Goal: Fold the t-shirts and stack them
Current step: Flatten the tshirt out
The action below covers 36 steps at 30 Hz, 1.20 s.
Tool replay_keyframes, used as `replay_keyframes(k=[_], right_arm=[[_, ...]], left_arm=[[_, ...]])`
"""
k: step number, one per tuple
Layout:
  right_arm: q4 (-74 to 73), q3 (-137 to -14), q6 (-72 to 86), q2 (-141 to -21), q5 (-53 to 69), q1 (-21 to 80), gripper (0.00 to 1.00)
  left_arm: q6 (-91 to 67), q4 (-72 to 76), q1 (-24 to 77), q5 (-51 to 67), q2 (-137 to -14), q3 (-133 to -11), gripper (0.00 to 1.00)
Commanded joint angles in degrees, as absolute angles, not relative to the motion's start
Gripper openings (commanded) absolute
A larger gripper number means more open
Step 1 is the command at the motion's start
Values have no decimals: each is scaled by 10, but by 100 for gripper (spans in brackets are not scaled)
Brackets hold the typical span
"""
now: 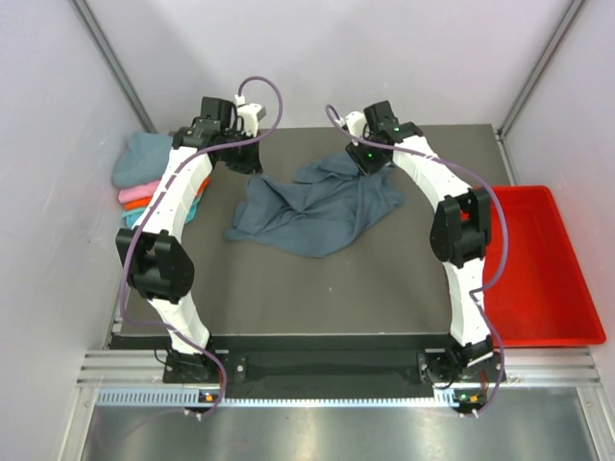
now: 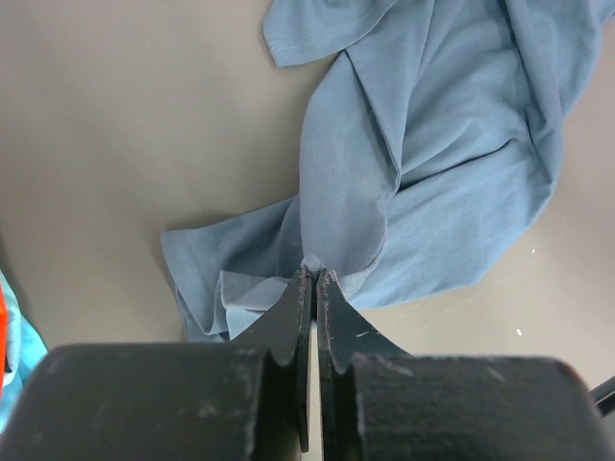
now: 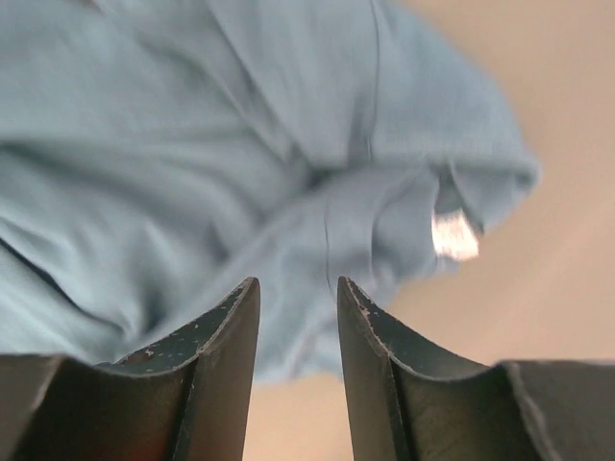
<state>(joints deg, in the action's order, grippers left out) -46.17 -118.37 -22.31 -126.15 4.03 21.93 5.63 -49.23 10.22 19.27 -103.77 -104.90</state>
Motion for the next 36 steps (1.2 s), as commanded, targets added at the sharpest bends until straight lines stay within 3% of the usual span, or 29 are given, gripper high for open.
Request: replay_keyframes(k=[1,16,27,36], right_arm=[[-446,-1251,-208,-1292,96,229,38],[-460,-1301,-185,-1363,155,230,41],[-418,-1409,-178,-1471,127,215,48],[-392,-1420,-190,-1482,112,211,50]], left_arm=[[53,-470,101,200,-1022,-1052,0],[66,-470,101,180,-1031,-1055,0],[72,-474,101,164,-1042,-1056,0],[81,-477,102,146,-1056,-1076,0]])
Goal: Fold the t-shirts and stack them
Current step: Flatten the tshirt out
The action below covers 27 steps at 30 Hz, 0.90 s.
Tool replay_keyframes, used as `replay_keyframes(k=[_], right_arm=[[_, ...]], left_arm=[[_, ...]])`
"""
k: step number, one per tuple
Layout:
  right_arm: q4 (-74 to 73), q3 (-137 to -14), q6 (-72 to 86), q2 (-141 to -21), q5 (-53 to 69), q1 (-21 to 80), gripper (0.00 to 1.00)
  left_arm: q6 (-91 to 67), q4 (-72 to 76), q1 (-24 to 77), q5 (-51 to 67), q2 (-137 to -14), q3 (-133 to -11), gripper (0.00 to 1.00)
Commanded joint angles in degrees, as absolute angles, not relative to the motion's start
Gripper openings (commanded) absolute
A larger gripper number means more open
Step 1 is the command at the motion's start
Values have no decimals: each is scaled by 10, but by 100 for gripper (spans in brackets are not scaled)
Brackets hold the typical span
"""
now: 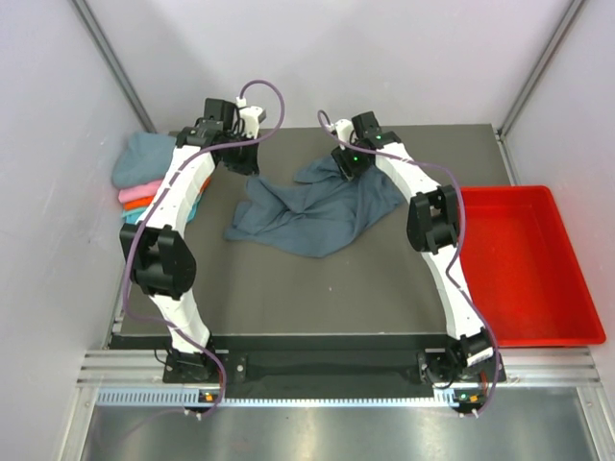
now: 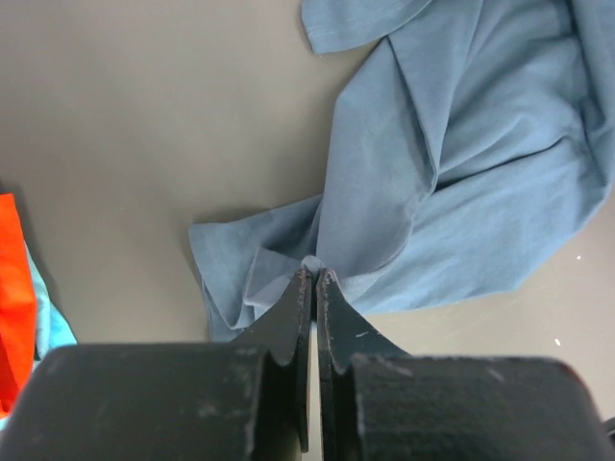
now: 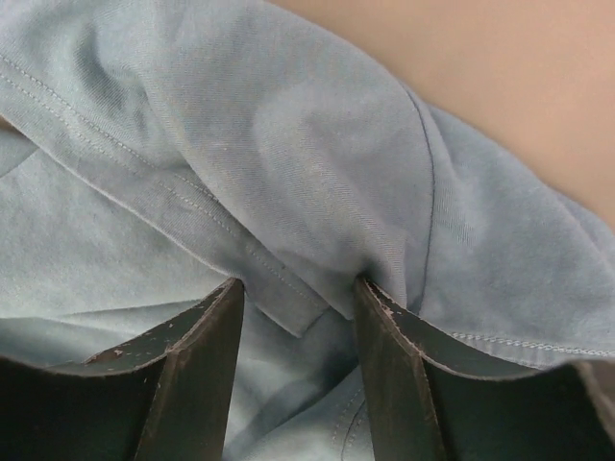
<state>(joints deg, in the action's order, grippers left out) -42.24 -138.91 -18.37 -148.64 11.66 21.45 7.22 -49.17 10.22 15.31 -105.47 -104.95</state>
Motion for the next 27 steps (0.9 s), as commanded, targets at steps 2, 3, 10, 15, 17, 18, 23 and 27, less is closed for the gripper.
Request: replay_keyframes(k=[2,3,10,15,17,18,23,27], right_arm=[[-401,-1415,-192,-1478,115,211,49],[-400,-1406,-190,-1468,117,211,48],[-399,-1355,-188,-1433,122,214,44],[-384,-1327,-190,-1393,134,224,41],[-387,-1330,-190,-1391,135,228,40],[-387,-1330,-189,-1392,135,229,39],[-394,-1333,-187,-1407,135,232,38],[-399,-1341,-185,-1420,133,234,37]], left_arm=[[82,-477,102,144,-1063,-1083,0],[82,-477,103,144,-1064,-1085,0],[79,-476,106,149,-1084,-1099,0],[76,-475,108,156,-1092,-1105,0],[74,-475,109,156,-1094,-1107,0],[73,-475,109,156,-1095,-1107,0],[73,-475,109,157,-1098,-1114,0],[74,-475,109,156,-1099,-1116,0]])
